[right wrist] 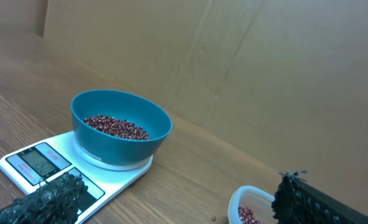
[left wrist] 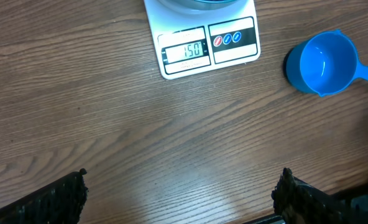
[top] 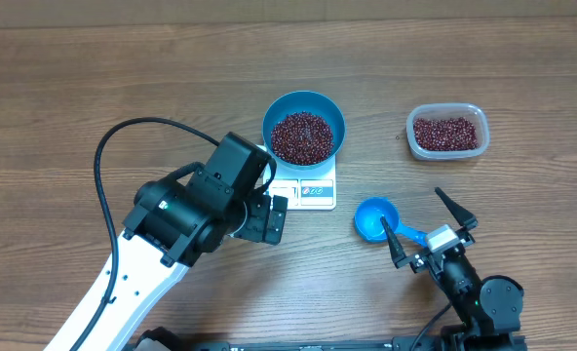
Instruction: Scoop item into bowl and weigh 150g on scale
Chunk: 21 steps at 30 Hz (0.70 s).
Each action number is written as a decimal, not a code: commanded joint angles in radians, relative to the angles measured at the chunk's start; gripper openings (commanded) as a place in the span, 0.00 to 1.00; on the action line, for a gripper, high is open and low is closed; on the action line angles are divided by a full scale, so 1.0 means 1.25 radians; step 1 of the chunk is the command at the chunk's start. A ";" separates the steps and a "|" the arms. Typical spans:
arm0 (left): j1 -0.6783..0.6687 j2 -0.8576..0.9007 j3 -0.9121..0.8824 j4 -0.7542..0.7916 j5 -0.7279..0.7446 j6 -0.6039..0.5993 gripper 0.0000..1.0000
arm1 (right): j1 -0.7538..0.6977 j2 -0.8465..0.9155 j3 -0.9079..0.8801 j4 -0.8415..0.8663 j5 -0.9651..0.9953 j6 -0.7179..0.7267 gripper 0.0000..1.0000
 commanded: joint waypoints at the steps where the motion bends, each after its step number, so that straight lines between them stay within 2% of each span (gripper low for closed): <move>1: -0.002 -0.005 0.002 0.001 0.001 -0.005 1.00 | 0.005 -0.008 -0.008 -0.017 0.033 0.063 1.00; 21: -0.002 -0.005 0.002 0.001 0.001 -0.005 0.99 | 0.005 -0.008 -0.008 -0.015 0.035 0.071 1.00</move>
